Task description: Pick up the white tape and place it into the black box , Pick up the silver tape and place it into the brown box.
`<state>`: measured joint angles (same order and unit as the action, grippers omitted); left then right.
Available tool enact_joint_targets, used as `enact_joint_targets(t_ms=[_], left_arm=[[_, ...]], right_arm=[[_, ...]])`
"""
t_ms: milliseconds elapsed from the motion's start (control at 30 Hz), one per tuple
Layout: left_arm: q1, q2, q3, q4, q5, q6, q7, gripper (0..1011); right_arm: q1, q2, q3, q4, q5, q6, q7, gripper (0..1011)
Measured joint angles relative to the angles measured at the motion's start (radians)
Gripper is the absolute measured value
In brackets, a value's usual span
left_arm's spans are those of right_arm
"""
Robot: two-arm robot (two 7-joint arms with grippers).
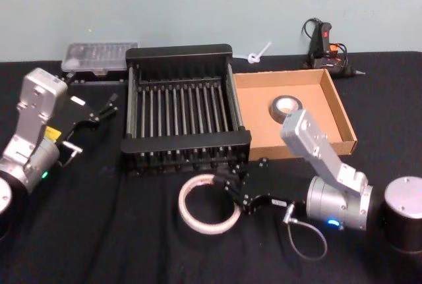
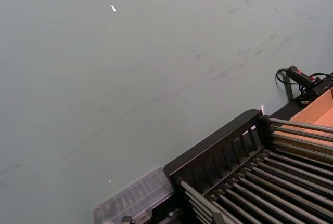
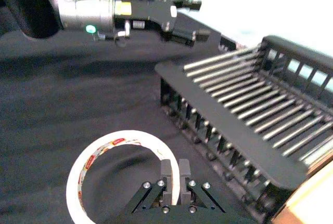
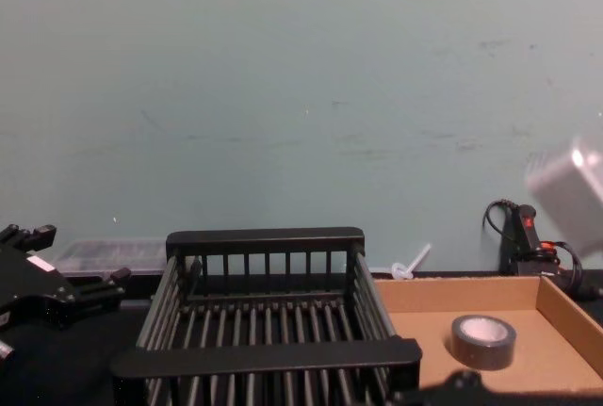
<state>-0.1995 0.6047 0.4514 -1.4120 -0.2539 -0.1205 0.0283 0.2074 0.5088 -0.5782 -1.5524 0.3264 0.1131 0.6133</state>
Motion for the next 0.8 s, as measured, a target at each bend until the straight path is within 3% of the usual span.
enact_joint_targets(t_ms=[467, 800], left_arm=[[0.000, 0.000, 0.000, 0.000, 0.000, 0.000, 0.000, 1001], [0.000, 0.000, 0.000, 0.000, 0.000, 0.000, 0.000, 1001]], right_arm=[[0.047, 0.030, 0.026, -0.059, 0.038, -0.008, -0.004, 91], [0.117, 0.000, 0.030, -0.018, 0.046, -0.011, -0.023, 91]])
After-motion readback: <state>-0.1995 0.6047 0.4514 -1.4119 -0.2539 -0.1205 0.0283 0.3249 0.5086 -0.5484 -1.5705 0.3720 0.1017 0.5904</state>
